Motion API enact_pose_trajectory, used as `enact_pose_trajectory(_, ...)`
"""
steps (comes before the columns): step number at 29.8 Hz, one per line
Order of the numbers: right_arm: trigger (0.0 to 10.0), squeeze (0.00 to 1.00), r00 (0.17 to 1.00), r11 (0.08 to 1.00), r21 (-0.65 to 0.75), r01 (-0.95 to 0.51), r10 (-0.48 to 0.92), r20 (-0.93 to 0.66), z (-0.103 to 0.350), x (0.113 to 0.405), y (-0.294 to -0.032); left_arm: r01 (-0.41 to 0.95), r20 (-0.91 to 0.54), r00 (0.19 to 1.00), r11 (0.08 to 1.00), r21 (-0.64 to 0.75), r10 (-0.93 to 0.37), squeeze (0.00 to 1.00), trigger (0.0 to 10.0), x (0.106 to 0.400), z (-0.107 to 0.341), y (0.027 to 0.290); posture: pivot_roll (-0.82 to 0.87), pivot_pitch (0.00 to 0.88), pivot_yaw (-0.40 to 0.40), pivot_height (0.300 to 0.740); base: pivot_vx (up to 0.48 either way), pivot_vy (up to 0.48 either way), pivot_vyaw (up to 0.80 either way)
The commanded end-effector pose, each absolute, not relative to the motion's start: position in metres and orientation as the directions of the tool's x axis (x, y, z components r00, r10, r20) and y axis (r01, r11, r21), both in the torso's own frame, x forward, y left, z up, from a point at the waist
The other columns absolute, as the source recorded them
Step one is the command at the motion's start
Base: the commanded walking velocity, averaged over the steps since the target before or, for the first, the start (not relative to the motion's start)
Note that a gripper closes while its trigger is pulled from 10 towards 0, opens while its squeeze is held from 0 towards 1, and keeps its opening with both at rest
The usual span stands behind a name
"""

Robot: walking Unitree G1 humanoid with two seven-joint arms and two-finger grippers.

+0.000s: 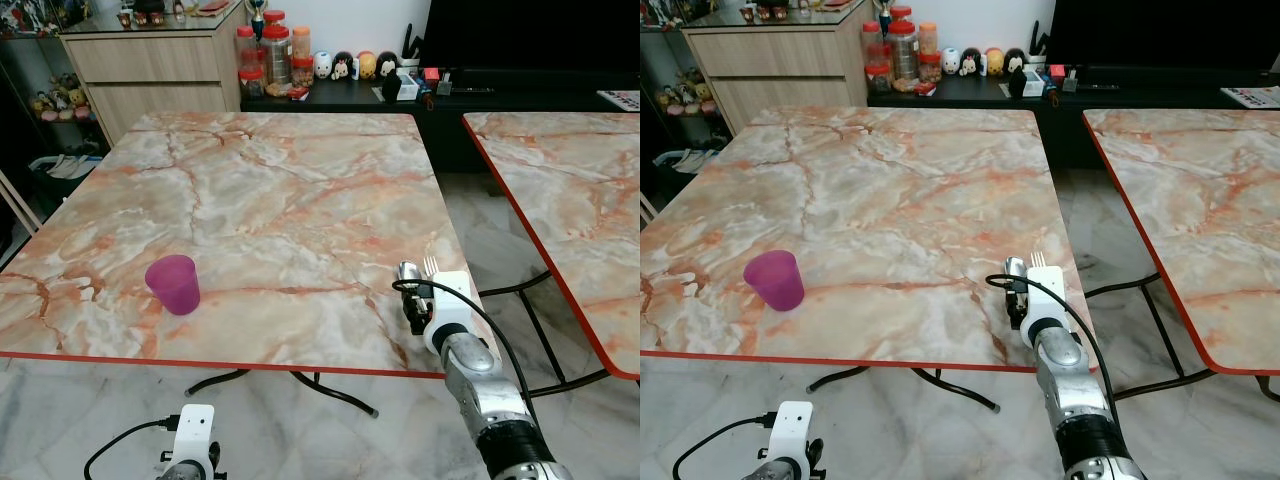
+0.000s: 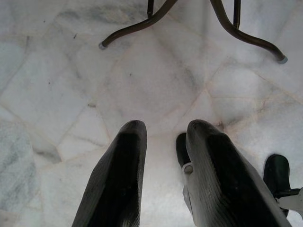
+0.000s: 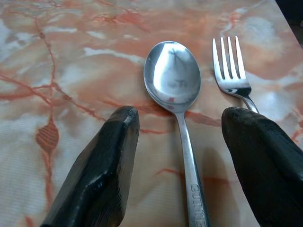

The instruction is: Setting the table

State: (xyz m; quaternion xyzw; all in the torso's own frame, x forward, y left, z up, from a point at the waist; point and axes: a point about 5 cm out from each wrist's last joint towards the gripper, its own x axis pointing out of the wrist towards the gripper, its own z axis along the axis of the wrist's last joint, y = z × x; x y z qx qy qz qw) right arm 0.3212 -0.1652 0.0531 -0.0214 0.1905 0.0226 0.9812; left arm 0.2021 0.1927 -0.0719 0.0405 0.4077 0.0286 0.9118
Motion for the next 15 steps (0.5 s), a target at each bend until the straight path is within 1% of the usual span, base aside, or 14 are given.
enact_pose_trajectory(1,10.0,0.0,0.931,0.998,-0.031,-0.05,0.036,-0.362,0.0569,0.3252,-0.165,-0.016,-0.747,0.659,0.994,0.106,0.09,0.0,10.0,0.2029,-0.0716,0.1938,-0.02,0.0,0.001,0.74,0.0,0.0,0.0)
enact_pose_trajectory(15,10.0,0.0,0.924,0.998,-0.025,-0.062,0.048,-0.38,0.0529,0.326,-0.1622,-0.008,-0.745,0.662,0.994,0.105,0.084,0.0,10.0,0.205,-0.0706,0.1929,-0.02,0.0,0.002,0.74,0.0,0.0,0.0)
